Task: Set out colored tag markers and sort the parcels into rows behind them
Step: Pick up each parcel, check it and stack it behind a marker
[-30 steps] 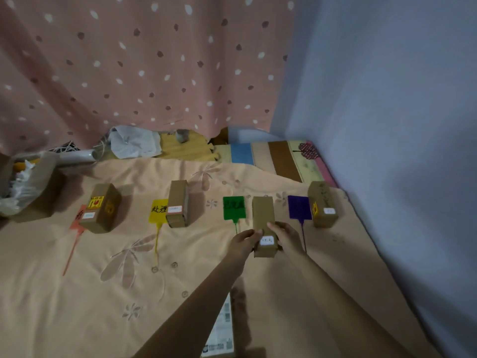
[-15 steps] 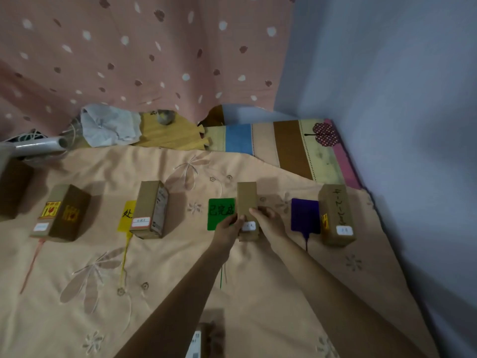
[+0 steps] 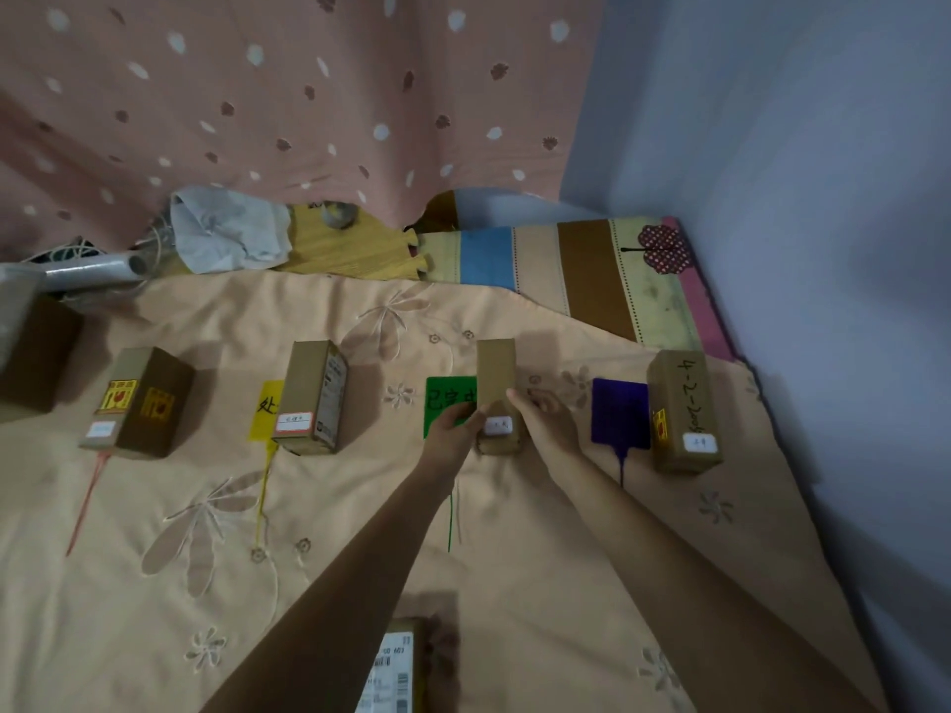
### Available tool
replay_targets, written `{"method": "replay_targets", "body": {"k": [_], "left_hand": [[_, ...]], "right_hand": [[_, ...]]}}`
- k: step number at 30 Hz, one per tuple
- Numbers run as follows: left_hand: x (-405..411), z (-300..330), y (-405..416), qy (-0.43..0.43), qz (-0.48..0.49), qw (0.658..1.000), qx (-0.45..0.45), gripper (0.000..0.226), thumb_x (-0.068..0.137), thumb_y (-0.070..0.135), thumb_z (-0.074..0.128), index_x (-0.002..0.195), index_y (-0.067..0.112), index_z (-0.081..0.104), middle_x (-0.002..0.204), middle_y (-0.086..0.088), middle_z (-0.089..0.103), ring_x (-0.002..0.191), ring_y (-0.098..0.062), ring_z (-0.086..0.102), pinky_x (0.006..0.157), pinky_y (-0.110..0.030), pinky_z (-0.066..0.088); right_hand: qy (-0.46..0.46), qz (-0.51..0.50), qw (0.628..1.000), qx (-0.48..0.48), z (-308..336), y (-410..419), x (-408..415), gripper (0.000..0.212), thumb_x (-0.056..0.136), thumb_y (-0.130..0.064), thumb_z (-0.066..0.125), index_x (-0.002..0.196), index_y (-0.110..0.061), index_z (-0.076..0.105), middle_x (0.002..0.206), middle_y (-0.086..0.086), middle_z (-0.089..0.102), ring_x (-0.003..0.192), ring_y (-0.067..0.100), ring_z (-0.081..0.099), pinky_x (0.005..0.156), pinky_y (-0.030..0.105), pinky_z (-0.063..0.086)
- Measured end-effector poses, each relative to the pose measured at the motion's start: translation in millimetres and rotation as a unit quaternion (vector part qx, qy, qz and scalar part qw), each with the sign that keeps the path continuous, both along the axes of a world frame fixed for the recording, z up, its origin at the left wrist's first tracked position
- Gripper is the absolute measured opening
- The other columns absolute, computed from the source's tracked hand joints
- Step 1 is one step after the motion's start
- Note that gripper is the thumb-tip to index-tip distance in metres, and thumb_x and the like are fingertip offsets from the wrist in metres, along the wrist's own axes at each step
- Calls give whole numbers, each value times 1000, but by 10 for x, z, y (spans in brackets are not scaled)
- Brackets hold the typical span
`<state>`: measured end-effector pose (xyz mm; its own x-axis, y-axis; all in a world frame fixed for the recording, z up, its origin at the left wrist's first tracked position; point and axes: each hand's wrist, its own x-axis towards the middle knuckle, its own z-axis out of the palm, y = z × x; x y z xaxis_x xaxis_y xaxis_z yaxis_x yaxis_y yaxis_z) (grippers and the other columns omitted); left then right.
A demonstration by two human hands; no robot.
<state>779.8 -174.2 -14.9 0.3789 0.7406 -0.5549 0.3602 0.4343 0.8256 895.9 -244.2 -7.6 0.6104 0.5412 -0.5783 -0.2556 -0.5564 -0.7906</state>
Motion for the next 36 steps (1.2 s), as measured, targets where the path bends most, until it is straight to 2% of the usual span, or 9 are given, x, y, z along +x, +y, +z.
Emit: {"method": "replay_targets", "body": {"k": [5,9,11,17,20,23,26,32,36], "left_hand": [[-201,311,-90,-6,18,999,31,37,90,24,64,116,-2,61,105,-12,63,91,-20,57,79,-29,44],[-425,623,-190,-31,20,998,50,15,94,18,58,102,5,57,84,-3,60,74,-11,54,59,-20,45],[-564,739,-218,-43,17,997,59,11,94,19,57,99,9,56,85,0,59,76,-9,53,65,-23,42],[-1104,981,-270,-68,7,994,83,18,92,28,60,78,22,53,81,2,50,78,-14,47,65,-26,37],[-1473,1037,-293,-79,2,995,63,12,91,28,62,90,17,57,89,-2,53,90,-20,49,75,-31,41],[-1860,996,-331,-76,-11,996,49,24,90,29,63,105,11,56,101,-6,54,95,-22,51,81,-35,42],[-2209,863,-432,-56,-27,997,40,28,90,30,63,106,8,56,102,-8,56,95,-23,53,78,-34,43],[-2662,437,-883,15,-71,997,-30,33,91,32,61,105,4,53,97,-7,56,94,-25,53,86,-40,46],[-2776,130,-1129,49,-84,993,-65,31,92,28,56,101,-1,56,96,-11,58,87,-22,55,79,-36,44]], "right_hand": [[-12,-6,1000,-1,344,-175,-48,53,91,-46,61,137,-21,52,140,0,54,123,19,52,82,24,34],[-46,3,999,23,634,-341,-198,50,92,-45,60,133,-19,55,138,1,56,112,15,51,76,23,33],[-60,-4,998,37,774,-430,-320,48,91,-45,61,131,-18,57,135,1,57,104,13,50,69,24,36],[-92,-19,994,59,1077,-649,-882,45,90,-42,63,127,-16,59,128,-1,62,98,9,52,76,25,38],[-109,-16,993,42,1164,-736,-1282,45,89,-44,63,126,-17,60,121,-4,62,99,10,53,74,24,39],[-112,-21,993,28,1135,-840,-1714,43,84,-47,68,117,-20,66,114,-7,66,102,14,60,79,25,42],[-113,-16,993,-1,1037,-1005,-2094,45,82,-48,68,119,-23,64,119,-4,67,100,15,61,79,26,47],[-116,-8,991,-69,773,-1311,-2616,48,88,-39,64,130,-15,57,126,2,61,91,13,54,66,22,41],[-116,50,984,-125,461,-1465,-2815,45,89,-39,60,128,-16,57,125,3,63,107,21,59,82,30,46]]}}
